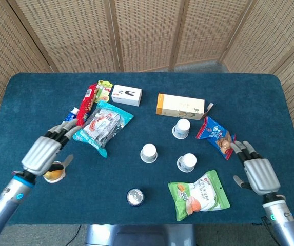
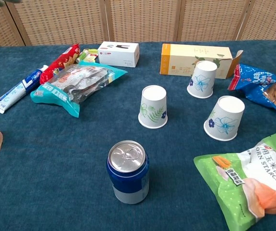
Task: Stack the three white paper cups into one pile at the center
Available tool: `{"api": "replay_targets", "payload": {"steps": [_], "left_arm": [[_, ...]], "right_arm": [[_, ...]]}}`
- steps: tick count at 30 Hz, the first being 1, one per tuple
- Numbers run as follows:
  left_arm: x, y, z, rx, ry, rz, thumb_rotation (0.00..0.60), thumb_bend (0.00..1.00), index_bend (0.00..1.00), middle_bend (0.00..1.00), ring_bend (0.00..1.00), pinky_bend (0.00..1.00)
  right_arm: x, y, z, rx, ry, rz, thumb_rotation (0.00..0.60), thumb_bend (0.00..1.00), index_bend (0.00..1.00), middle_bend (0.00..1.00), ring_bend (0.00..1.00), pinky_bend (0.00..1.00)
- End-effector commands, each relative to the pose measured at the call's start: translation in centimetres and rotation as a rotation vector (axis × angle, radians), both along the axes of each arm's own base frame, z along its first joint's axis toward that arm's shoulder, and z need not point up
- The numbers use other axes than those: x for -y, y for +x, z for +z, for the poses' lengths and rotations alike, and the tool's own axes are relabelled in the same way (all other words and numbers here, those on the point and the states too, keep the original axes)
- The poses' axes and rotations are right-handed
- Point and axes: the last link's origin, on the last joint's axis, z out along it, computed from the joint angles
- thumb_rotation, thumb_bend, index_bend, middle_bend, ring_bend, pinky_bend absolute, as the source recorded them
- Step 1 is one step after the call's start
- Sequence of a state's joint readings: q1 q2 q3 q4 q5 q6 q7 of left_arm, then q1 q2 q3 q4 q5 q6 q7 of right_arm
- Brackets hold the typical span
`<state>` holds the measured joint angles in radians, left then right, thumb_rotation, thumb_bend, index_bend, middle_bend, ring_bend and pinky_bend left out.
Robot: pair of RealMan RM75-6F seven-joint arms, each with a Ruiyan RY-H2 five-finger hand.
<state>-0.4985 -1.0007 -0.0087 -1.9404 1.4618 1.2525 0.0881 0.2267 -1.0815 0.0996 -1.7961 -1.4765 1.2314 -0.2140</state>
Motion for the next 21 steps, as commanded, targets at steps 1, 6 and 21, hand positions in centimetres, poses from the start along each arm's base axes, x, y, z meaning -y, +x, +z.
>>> {"api": "replay_targets", "payload": {"steps": [1, 6, 21], "left_arm": [[1.1, -1.2, 0.9, 0.015, 0.011, 0.029, 0.6, 0.46, 0.0, 0.0, 0.0, 0.13], [2.1, -2.6, 2.1, 0.032, 0.05, 0.064, 0.6, 0.46, 0.0, 0.0, 0.0, 0.13], [3.8, -5.0, 4.1, 0.065, 0.105, 0.116, 0.6, 0.46, 0.0, 0.0, 0.0, 0.11]], "right_arm": [[1.0, 1.1, -1.2, -0.012, 0.032, 0.026, 0.57, 0.28, 0.0, 0.0, 0.0, 0.33], [2.2, 2.2, -2.8, -0.05, 0.079, 0.057, 0.532, 0.28, 0.0, 0.0, 0.0, 0.3], [3.7, 5.5, -7.7, -0.088, 0.181, 0.109, 0.529, 0.28, 0.0, 0.0, 0.0, 0.3]]}}
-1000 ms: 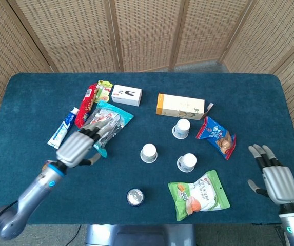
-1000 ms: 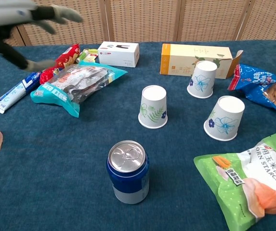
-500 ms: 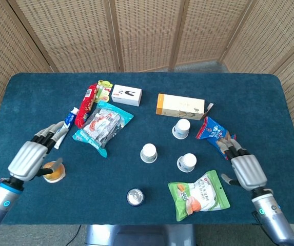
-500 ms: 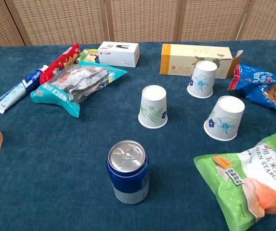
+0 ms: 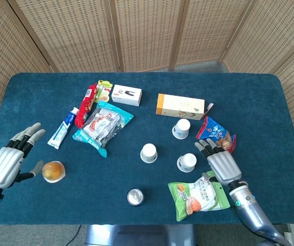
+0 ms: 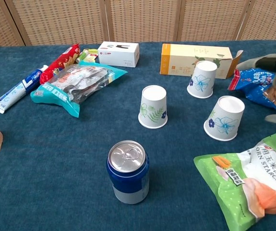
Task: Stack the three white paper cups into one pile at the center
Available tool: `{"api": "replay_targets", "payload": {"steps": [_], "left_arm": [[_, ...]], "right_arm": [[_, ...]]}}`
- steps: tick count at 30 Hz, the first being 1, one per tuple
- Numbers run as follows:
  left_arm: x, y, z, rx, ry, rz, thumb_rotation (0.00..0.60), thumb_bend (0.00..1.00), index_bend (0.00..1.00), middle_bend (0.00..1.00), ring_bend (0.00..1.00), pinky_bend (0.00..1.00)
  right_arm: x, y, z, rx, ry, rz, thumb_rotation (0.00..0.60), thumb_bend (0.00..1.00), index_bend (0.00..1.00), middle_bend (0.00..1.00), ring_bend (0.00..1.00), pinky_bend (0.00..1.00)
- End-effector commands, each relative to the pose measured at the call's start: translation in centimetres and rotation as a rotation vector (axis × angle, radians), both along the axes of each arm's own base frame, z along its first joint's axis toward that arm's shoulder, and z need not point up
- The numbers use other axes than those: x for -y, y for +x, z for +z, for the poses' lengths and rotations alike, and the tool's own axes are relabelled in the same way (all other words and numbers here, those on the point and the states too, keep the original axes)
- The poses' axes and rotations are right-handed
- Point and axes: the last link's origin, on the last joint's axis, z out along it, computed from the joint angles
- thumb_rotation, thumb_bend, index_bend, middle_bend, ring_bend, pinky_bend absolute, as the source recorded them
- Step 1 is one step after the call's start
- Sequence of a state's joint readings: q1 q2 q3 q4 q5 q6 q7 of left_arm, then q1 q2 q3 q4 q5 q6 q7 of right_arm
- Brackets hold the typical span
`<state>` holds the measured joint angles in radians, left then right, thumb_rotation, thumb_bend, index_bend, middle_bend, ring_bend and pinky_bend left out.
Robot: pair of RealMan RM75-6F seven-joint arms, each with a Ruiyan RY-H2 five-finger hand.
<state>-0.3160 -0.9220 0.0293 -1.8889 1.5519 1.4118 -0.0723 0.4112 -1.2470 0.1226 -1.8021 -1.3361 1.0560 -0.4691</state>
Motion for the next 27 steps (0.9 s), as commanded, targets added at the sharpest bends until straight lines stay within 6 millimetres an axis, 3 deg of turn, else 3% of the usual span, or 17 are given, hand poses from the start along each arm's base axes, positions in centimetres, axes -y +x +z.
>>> {"api": "replay_targets", "payload": {"steps": [1, 13, 17, 20, 27], "left_arm": [[0.0, -0.4, 0.1, 0.007, 0.004, 0.009, 0.6, 0.46, 0.0, 0.0, 0.0, 0.11], [0.2, -1.7, 0.4, 0.031, 0.016, 0.029, 0.6, 0.46, 0.0, 0.0, 0.0, 0.08], [0.4, -2.1, 0.6, 0.036, 0.026, 0.039, 0.6, 0.46, 0.0, 0.0, 0.0, 0.08], [0.6, -2.5, 0.7, 0.038, 0.03, 0.047, 0.6, 0.46, 0.0, 0.0, 0.0, 0.08], [0.8, -3.0, 0.9, 0.045, 0.038, 0.056, 0.6, 0.46, 0.0, 0.0, 0.0, 0.08]], "right_arm": [[0.1, 0.7, -1.3, -0.012, 0.038, 0.006, 0.529, 0.28, 0.0, 0.0, 0.0, 0.3], [1.1, 2.2, -3.8, -0.021, 0.083, 0.01, 0.533, 0.28, 0.0, 0.0, 0.0, 0.33], [1.6, 2.4, -3.9, -0.02, 0.08, 0.011, 0.55, 0.28, 0.0, 0.0, 0.0, 0.38], [1.8, 2.6, -4.0, -0.009, 0.074, 0.01, 0.599, 0.27, 0.03, 0.08, 0.05, 0.47], [2.2, 2.6, -4.8, -0.011, 0.082, 0.005, 0.6, 0.28, 0.26, 0.3, 0.27, 0.64]]}}
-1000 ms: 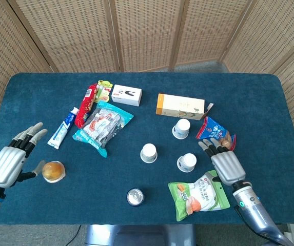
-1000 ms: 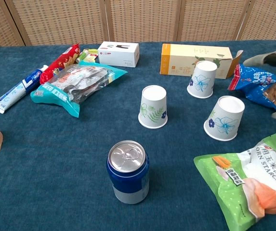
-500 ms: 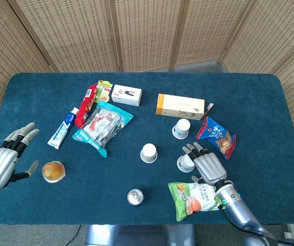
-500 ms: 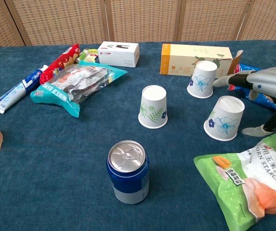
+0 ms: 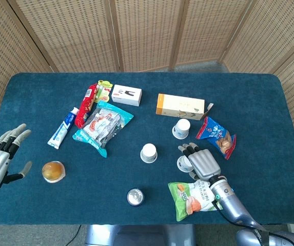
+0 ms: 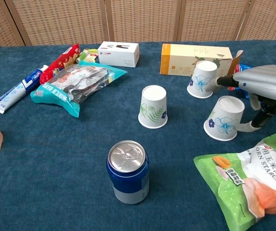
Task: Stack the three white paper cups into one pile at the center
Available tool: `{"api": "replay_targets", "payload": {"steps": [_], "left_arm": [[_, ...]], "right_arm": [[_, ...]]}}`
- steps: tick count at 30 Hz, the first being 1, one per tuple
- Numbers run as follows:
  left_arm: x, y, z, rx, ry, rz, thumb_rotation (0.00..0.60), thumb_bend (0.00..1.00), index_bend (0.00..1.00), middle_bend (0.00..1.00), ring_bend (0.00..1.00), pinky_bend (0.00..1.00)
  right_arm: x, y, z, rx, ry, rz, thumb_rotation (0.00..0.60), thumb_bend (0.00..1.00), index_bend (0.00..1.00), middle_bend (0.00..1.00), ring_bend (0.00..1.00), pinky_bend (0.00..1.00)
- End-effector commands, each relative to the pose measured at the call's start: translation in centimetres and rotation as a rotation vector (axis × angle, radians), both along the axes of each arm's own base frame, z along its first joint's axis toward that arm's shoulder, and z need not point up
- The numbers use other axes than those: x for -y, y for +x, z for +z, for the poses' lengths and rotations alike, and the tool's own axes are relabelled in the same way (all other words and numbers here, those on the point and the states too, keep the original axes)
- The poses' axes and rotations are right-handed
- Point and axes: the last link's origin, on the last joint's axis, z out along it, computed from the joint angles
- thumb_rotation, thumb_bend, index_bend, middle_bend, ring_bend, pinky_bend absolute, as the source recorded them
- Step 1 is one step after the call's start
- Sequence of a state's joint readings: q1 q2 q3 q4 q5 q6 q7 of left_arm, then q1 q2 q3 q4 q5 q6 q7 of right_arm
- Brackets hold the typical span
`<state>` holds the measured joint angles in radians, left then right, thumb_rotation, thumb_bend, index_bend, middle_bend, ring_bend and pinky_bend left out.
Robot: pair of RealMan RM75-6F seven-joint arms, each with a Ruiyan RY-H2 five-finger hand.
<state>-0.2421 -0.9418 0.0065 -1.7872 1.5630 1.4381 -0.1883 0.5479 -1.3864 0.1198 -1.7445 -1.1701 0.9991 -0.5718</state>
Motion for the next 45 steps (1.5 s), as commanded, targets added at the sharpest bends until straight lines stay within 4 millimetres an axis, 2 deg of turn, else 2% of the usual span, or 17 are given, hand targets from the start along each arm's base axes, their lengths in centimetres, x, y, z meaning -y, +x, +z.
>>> {"api": "replay_targets", "payload": {"steps": [1, 7, 14, 18, 37, 45], "left_arm": [[0.1, -0.1, 0.1, 0.004, 0.005, 0.001, 0.6, 0.46, 0.0, 0.0, 0.0, 0.07], [0.0, 0.0, 0.0, 0.009, 0.004, -0.005, 0.6, 0.46, 0.0, 0.0, 0.0, 0.08], [-0.2, 0.1, -0.3, 0.011, -0.004, -0.009, 0.6, 0.46, 0.0, 0.0, 0.0, 0.07], [-0.3, 0.1, -0.3, 0.006, -0.008, -0.01, 0.6, 0.46, 0.0, 0.0, 0.0, 0.08], [-0.3, 0.8, -0.6, -0.007, -0.014, -0.038, 0.6, 0.46, 0.0, 0.0, 0.0, 0.08], [-0.1, 0.5, -0.4, -0.003, -0.01, -0.033, 0.6, 0.46, 0.0, 0.0, 0.0, 0.08]], "right_arm": [[0.1, 0.0, -0.2, -0.002, 0.002, -0.001, 0.6, 0.28, 0.27, 0.32, 0.28, 0.65], [0.1, 0.1, 0.0, 0.007, -0.017, 0.001, 0.6, 0.29, 0.37, 0.42, 0.37, 0.69], [0.1, 0.2, 0.2, 0.016, -0.019, -0.008, 0.6, 0.29, 0.4, 0.43, 0.39, 0.7], [-0.1, 0.9, 0.8, 0.041, -0.01, -0.008, 0.6, 0.29, 0.39, 0.43, 0.39, 0.7], [1.2, 8.9, 4.1, 0.139, 0.002, 0.083, 0.6, 0.29, 0.39, 0.43, 0.39, 0.7], [1.4, 11.3, 3.8, 0.139, 0.034, 0.099, 0.6, 0.29, 0.38, 0.43, 0.39, 0.7]]}}
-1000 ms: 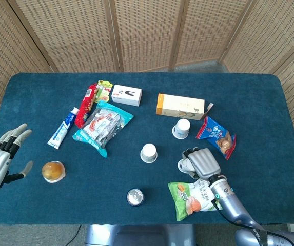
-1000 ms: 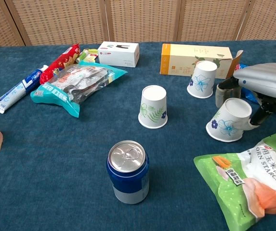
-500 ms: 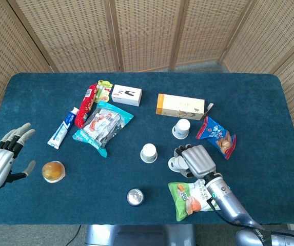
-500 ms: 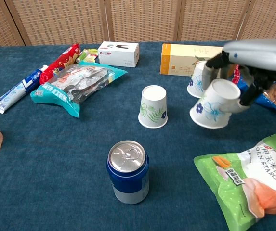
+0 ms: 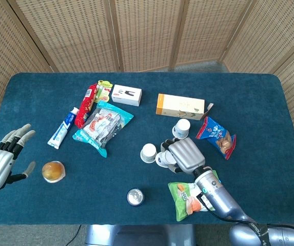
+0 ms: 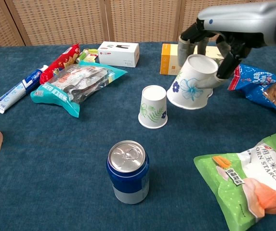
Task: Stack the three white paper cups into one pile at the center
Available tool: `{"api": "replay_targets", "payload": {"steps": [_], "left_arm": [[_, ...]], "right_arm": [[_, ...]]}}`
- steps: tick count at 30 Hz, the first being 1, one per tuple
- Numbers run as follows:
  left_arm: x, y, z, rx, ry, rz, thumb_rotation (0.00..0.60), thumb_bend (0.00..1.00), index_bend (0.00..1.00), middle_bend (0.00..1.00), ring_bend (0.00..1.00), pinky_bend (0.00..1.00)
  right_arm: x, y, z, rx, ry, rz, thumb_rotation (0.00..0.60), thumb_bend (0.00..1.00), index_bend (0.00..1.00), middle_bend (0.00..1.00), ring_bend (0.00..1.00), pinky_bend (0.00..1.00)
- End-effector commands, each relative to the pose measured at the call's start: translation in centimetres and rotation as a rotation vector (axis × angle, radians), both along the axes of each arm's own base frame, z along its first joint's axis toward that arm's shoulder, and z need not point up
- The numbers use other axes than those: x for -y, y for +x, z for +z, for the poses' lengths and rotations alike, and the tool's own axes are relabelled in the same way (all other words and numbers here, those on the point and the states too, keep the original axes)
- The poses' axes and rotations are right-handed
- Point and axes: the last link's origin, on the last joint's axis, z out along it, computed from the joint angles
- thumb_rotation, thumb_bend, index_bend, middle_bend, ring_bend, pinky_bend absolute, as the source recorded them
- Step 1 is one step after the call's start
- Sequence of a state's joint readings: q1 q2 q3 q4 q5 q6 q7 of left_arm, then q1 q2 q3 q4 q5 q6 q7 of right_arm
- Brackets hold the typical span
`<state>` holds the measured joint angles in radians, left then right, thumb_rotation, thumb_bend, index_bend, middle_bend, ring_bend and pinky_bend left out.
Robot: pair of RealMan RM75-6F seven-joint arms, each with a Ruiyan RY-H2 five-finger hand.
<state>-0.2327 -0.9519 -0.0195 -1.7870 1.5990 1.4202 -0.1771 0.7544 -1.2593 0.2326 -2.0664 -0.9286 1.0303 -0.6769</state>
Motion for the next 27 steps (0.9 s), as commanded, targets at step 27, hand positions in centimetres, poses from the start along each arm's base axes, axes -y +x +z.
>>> {"api": "replay_targets", "payload": {"steps": [27], "left_arm": [[-0.1, -1.1, -0.1, 0.002, -0.009, 0.021, 0.6, 0.46, 0.0, 0.0, 0.0, 0.07]], "right_arm": [[2.9, 5.9, -3.2, -0.051, 0.027, 0.049, 0.6, 0.29, 0.38, 0.42, 0.39, 0.7]]}}
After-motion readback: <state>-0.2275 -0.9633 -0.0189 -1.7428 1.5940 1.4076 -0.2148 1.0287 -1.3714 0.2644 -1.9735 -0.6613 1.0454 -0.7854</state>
